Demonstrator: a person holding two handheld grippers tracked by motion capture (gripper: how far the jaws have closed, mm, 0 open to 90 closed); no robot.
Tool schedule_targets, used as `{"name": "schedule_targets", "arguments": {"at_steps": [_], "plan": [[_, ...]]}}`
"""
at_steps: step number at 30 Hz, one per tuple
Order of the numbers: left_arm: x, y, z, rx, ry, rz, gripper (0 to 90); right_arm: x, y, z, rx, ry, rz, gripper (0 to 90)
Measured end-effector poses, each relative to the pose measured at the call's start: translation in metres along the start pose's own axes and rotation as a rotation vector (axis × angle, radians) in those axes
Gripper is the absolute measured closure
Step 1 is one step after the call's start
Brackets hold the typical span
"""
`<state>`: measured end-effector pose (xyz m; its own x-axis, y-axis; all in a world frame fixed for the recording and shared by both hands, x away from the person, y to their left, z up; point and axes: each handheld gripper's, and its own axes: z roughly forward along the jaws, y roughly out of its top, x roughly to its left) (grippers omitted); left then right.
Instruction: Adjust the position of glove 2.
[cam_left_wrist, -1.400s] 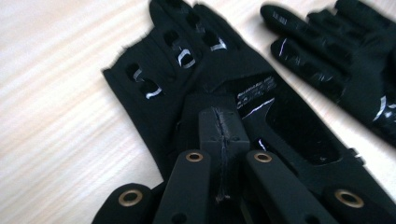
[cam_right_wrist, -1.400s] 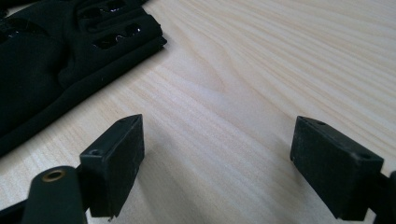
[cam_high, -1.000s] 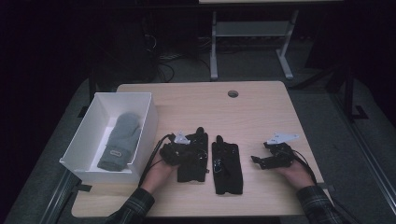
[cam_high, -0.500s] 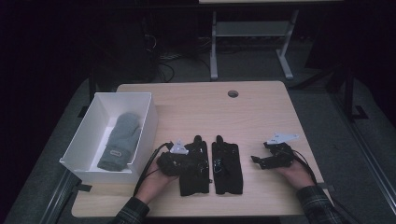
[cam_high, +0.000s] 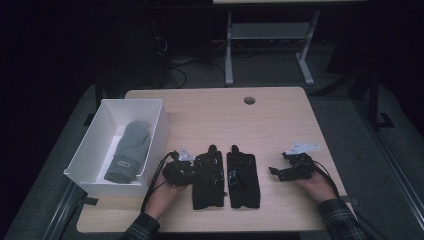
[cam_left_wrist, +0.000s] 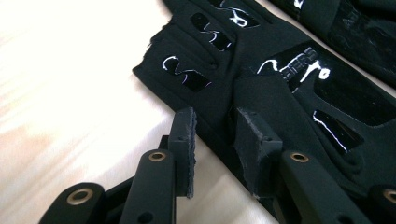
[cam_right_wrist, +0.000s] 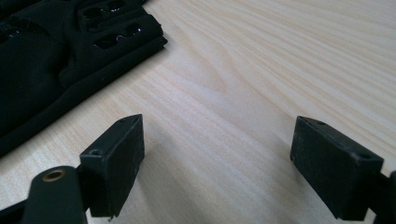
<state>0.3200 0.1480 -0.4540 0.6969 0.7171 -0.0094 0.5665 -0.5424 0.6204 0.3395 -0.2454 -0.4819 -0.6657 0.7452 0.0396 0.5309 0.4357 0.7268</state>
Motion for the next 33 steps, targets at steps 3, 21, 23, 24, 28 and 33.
{"name": "schedule_targets", "arguments": {"at_steps": [3, 21, 23, 24, 28, 33], "plan": [[0.001, 0.006, 0.006, -0.008, 0.007, 0.004, 67.3, 0.0, 0.0, 0.0, 0.0, 0.0, 0.001, 17.6], [0.006, 0.006, 0.012, -0.018, -0.074, -0.036, 75.4, 0.003, 0.003, -0.004, 0.011, 0.031, -0.022, 37.6], [0.006, 0.006, 0.012, -0.015, -0.087, -0.034, 80.4, 0.004, 0.006, -0.009, -0.016, 0.063, -0.024, 52.0], [0.007, 0.006, 0.012, -0.015, -0.091, -0.033, 82.2, 0.006, 0.008, -0.011, -0.029, 0.084, -0.02, 56.7], [0.011, 0.008, 0.013, -0.009, -0.115, -0.076, 85.7, 0.017, 0.013, -0.014, -0.03, 0.146, -0.053, 76.4], [0.013, 0.01, 0.011, -0.03, -0.146, -0.11, 86.3, 0.033, 0.014, -0.009, 0.018, 0.226, -0.116, 86.4]]}}
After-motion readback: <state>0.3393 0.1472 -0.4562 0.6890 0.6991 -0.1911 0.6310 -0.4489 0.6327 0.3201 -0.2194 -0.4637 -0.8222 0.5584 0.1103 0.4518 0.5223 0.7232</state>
